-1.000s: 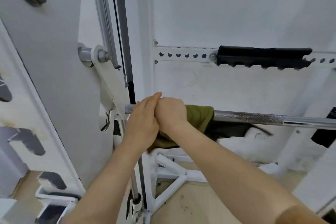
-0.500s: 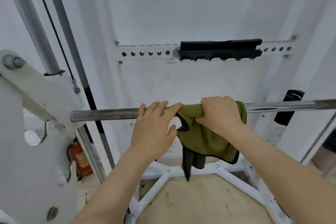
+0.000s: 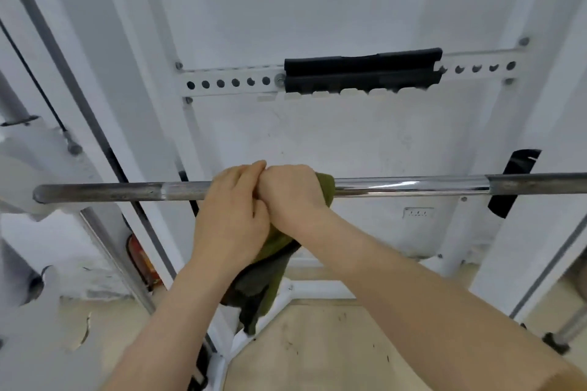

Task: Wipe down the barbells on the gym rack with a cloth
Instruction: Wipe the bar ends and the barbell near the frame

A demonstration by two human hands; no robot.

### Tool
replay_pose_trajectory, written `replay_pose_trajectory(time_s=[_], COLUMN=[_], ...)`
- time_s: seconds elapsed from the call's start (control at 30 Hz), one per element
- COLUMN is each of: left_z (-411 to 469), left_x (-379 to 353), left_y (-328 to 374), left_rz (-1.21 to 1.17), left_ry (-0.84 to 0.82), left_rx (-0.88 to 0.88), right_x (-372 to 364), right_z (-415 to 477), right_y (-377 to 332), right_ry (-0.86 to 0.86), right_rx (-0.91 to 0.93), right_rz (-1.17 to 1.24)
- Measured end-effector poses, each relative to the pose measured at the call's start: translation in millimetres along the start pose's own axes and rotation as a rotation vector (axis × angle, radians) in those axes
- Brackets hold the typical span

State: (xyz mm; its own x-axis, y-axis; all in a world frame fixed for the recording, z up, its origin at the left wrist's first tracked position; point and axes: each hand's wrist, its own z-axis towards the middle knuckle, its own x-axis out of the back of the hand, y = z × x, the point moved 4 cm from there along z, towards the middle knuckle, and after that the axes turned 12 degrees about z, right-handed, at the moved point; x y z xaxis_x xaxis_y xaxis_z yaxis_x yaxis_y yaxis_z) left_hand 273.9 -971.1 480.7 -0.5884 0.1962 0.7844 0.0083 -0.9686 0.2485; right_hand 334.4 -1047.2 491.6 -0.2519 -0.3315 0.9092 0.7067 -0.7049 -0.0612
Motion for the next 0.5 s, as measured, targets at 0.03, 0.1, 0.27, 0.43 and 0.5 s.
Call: replay_pose_trajectory(time_s=[0.03,0.1,0.27,0.43,0.5], left_z=[-0.8,-3.2,-8.9,-13.6,-9.1], left_x=[-6.7,-23.8,-70.3,-82.0,-80.8], left_y=[14.8,49.2,168.2,228.3,220.1], left_rz=[0.038,0.123,0.152,-0.137,-0.161], left_ry=[-0.005,-0.025,-0.095,-0.128,-0.082], left_rx=[-0.054,-0.179,-0.478,-0.543,-0.466], right_x=[5.3,18.1,58.9,99.3,105.0], right_z=[-11.4,-39.7,-126.4,-213.4,-221.6], right_y=[19.6,66.6,186.9,297.1,308.3], right_ry=[0.007,0.017,0.105,0.182,0.209], right_rx=[-0.023,-0.087,-0.213,-0.44,-0.563], right_rz=[0.0,-0.034,-0.15,-0.244,-0.232])
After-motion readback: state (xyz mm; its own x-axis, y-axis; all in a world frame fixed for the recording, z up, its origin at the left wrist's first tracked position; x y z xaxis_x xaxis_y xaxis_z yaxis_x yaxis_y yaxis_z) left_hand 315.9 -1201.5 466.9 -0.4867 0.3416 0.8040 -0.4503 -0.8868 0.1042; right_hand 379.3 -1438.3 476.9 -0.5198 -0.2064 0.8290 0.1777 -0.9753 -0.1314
